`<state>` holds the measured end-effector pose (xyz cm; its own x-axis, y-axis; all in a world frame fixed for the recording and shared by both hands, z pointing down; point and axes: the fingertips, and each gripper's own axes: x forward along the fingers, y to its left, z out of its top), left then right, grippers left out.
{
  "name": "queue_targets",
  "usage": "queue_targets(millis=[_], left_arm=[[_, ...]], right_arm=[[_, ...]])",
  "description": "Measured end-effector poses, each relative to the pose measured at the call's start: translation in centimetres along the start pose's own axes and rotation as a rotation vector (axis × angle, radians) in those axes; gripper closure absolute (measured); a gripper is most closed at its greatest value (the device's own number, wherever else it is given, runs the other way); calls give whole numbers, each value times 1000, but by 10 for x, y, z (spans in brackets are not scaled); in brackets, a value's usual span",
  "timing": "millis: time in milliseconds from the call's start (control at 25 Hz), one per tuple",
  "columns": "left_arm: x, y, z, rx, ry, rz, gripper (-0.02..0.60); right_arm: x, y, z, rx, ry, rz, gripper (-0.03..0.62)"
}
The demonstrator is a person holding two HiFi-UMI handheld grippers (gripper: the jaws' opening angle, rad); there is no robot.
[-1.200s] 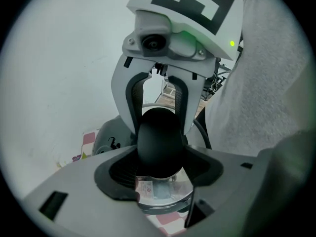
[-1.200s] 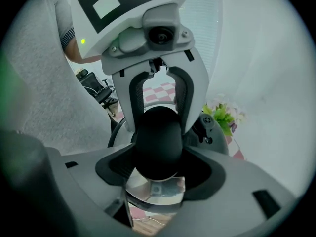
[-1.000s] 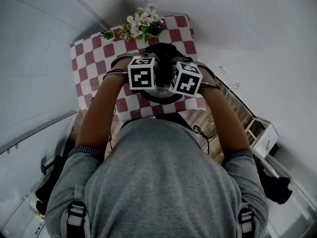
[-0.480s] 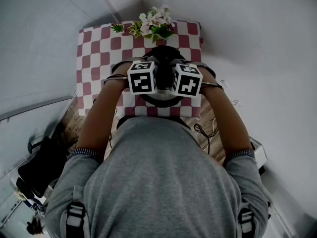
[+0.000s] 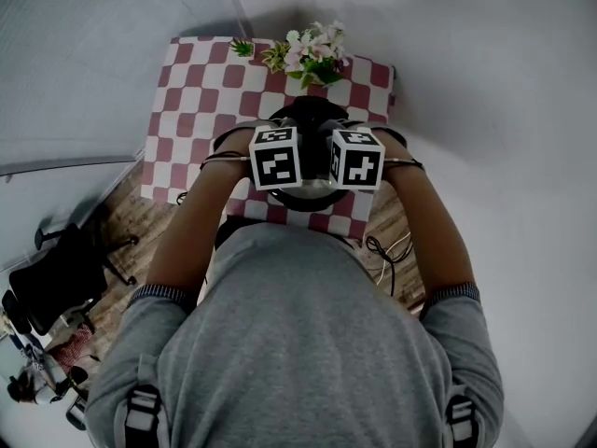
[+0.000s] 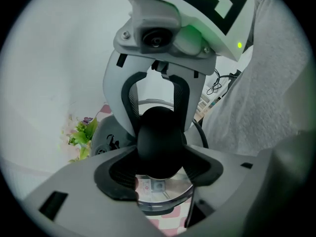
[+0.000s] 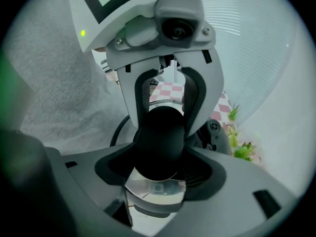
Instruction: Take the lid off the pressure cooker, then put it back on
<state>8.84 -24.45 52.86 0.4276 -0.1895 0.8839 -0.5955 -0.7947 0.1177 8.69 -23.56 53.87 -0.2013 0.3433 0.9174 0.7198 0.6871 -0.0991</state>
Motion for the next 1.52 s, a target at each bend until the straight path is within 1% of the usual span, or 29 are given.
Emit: queue_targets(millis=[80, 160, 320, 400, 440, 480, 600, 720, 880, 960, 1040, 1120, 1200, 1360, 1440, 1520], left_arm=[[-1, -1, 0, -20, -6, 5, 281], [-2, 0, 0, -22, -25, 18, 281], [-3, 4, 0, -27, -81, 85, 276], [-6, 5, -1, -40, -118, 115, 274], [-8, 5, -2, -49, -139, 128, 272], [-12, 5, -3, -57, -162, 143, 272], [-31, 6, -7, -74, -241, 210, 272], [-54, 4, -8, -84, -349, 287, 272], [-86, -12, -6, -95, -507, 367, 272], [-102, -22, -6, -114, -596, 400, 272], [-120, -34, -7, -148, -696, 424, 272], [-135, -47, -7, -187, -799, 434, 272], [-146, -63, -9, -208, -877, 438, 272], [-164, -99, -13, -219, -993, 454, 272], [-174, -115, -15, -229, -1053, 458, 273], [-178, -130, -17, -239, -1082, 444, 275]], right_arm=[[0, 1, 0, -24, 10, 17, 293], [0, 0, 1, -25, 15, 22, 292], [-1, -1, 1, -2, 6, 4, 290], [-1, -3, 1, 12, -8, -26, 284], [-3, -3, 1, 20, -16, -45, 255], [-5, -3, 1, 30, -25, -63, 244], [-21, -1, 6, 75, -72, -123, 241], [-42, 0, 16, 139, -148, -229, 241], [-75, 3, 31, 233, -289, -429, 244], [-91, 11, 41, 278, -365, -530, 244], [-103, 25, 51, 331, -448, -612, 246], [-113, 42, 59, 392, -538, -679, 250], [-120, 60, 62, 451, -625, -742, 255], [-128, 100, 72, 557, -771, -864, 267], [-129, 120, 78, 581, -822, -914, 284], [-129, 138, 86, 585, -851, -942, 300]])
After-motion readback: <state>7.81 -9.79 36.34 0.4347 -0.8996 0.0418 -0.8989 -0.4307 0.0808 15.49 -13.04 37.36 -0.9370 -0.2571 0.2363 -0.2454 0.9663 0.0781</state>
